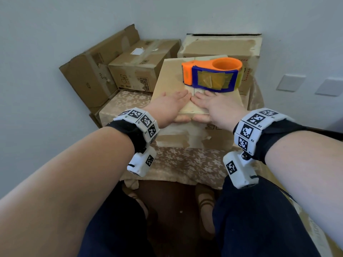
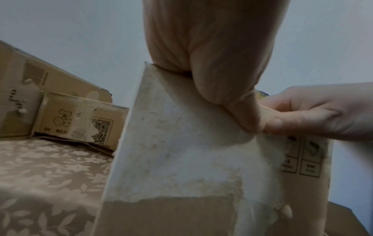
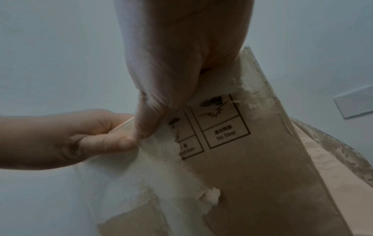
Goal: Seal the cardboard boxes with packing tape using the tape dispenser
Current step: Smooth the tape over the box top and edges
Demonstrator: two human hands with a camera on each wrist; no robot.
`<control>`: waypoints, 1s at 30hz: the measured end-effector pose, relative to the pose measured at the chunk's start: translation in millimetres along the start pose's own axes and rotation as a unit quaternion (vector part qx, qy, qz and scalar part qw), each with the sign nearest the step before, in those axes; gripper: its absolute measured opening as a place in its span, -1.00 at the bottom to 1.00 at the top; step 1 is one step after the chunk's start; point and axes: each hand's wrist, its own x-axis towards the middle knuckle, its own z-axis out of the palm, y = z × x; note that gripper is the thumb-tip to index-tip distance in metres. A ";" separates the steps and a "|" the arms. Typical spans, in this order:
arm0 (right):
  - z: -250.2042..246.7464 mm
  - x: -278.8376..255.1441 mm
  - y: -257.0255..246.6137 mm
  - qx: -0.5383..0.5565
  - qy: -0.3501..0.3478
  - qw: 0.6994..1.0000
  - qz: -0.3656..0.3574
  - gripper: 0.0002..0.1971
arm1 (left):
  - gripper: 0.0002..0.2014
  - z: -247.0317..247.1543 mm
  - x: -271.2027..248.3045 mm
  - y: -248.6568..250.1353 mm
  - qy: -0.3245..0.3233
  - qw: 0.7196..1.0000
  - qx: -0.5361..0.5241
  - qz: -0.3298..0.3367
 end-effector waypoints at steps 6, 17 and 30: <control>-6.2 -4.1 0.0 0.039 -0.031 0.999 0.012 -0.14 | -0.02 -0.7 1.3 1.9 0.004 1.000 -0.005 -0.013; -10.2 -51.3 49.5 0.133 0.185 0.961 0.154 -0.44 | -0.20 -5.8 13.9 34.7 0.143 0.989 0.028 -0.030; 14.6 -58.8 60.8 0.248 0.070 0.954 0.156 -0.54 | -0.07 7.3 23.3 66.4 0.233 0.971 -0.021 -0.039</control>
